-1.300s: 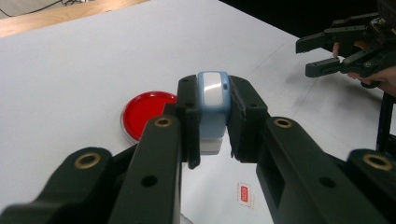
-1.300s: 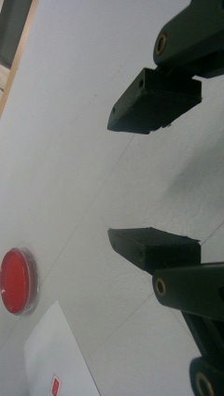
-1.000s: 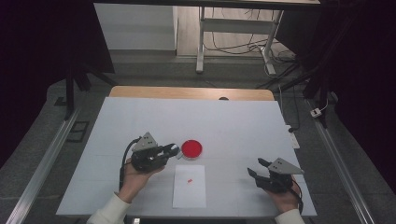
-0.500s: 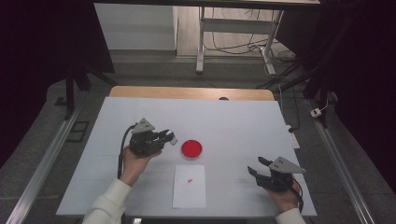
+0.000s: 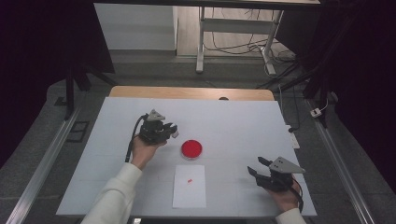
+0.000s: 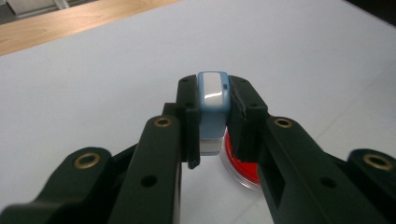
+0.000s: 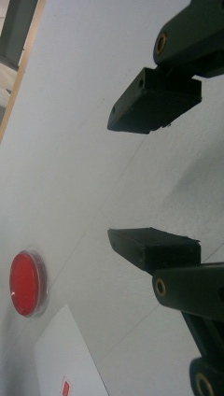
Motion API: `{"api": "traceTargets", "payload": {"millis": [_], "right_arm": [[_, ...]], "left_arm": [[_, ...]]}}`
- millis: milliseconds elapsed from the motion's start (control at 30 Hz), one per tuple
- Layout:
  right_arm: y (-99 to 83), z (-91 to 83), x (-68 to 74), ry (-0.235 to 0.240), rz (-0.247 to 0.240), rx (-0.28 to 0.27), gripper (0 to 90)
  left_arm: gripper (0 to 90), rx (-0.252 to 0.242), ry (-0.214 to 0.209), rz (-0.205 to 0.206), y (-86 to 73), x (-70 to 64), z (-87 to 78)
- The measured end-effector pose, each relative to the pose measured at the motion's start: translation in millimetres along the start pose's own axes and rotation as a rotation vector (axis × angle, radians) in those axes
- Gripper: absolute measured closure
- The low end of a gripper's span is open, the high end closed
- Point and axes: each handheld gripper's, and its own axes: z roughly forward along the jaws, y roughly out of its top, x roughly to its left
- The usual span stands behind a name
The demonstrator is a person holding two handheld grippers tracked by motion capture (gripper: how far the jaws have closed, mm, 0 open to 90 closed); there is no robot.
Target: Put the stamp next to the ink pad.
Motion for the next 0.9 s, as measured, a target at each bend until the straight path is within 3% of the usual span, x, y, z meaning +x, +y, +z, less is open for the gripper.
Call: {"api": "traceTargets", "payload": {"millis": [333,600,900], "right_arm": [[-0.4,2.4,-0.1,-0.002,-0.001,0.012,40.2],[-0.6,2.9,0.1,0.002,-0.003,0.017,40.1],[-0.9,3.7,-0.3,-0.002,-0.004,0.019,39.9]], "left_arm": [[74.9,0.067,0.043,-0.005,-1.0,9.5,30.4],[74.9,0.107,0.043,0.014,-6.3,9.9,40.3],[74.7,0.120,0.039,0.023,-14.2,8.6,47.9]]}}
